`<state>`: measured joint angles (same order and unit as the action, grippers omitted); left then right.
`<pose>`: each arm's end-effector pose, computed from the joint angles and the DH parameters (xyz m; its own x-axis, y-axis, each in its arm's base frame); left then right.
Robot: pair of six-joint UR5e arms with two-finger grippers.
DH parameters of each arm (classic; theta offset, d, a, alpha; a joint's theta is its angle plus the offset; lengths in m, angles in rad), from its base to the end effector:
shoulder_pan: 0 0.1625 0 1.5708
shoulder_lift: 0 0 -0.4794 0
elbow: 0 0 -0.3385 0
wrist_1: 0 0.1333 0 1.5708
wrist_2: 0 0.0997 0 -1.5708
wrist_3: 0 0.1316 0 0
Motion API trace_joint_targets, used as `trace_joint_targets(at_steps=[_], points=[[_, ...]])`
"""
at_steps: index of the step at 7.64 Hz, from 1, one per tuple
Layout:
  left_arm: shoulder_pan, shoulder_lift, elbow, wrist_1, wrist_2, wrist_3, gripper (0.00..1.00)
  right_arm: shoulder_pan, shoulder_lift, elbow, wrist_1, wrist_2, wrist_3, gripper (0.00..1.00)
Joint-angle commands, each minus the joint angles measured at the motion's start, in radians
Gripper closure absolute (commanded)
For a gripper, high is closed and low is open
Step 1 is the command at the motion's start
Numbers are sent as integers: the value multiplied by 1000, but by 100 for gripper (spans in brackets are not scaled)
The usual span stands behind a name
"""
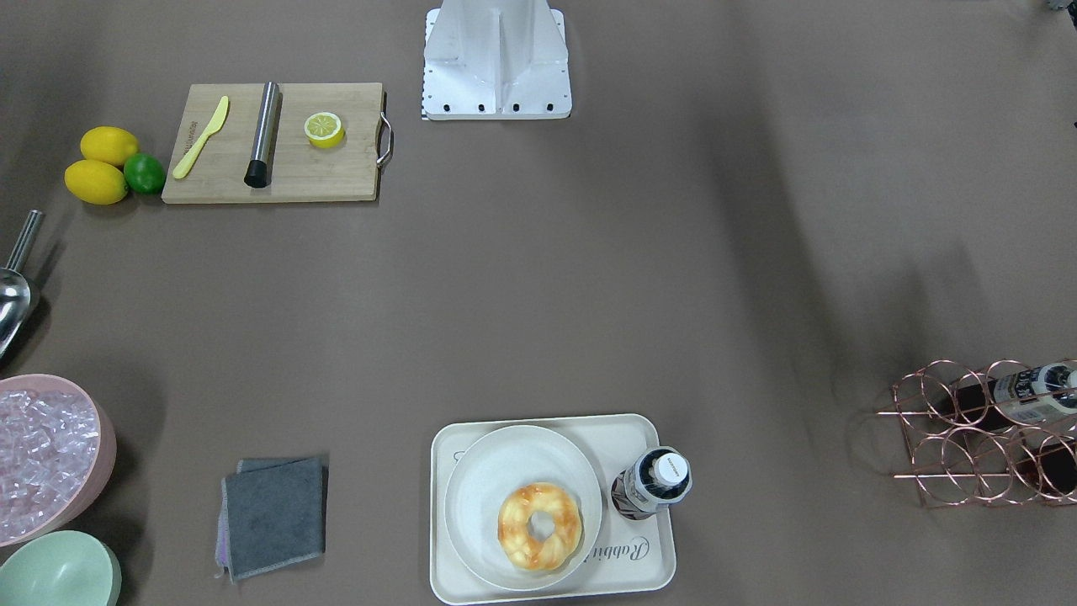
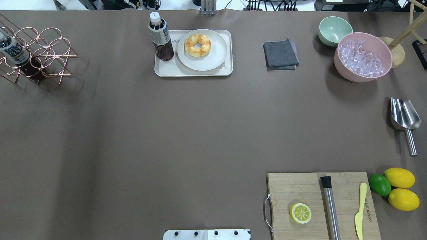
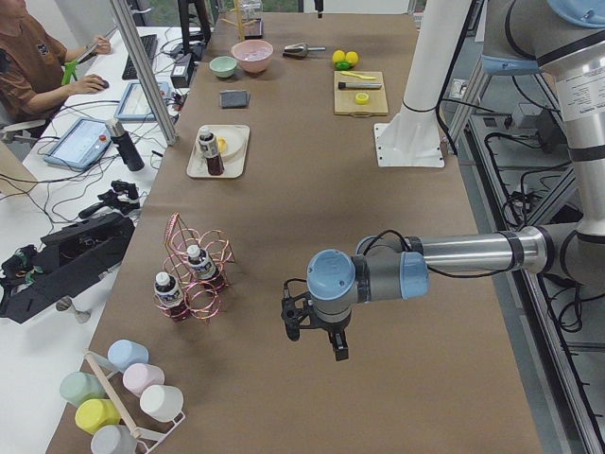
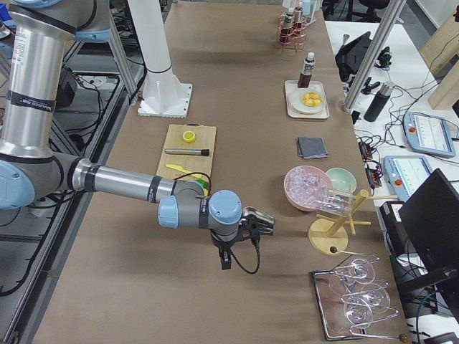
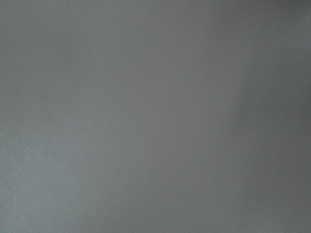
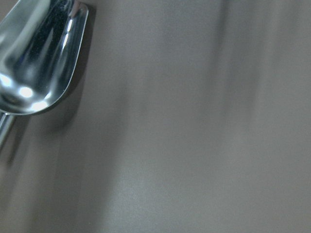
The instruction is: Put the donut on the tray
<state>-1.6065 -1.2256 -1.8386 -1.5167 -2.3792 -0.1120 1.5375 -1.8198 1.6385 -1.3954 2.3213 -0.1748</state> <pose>-0.0475 -0.2607 0.7430 0.6786 -0.2294 -0.6978 0.1119 0.9712 -0.2104 0.0331 -0.3152 0.7850 0.7141 -0.1938 0.6726 0.1599 0.9807 0.1128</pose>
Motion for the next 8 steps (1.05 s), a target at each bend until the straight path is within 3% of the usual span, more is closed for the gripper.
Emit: trace_joint_targets(at_steps=[1, 8], points=[[-1, 0, 1, 0, 0, 0, 2, 9, 0, -3, -1, 1, -11, 0], [-4, -5, -4, 0, 0, 0, 2, 18, 0, -2, -1, 6, -11, 0]])
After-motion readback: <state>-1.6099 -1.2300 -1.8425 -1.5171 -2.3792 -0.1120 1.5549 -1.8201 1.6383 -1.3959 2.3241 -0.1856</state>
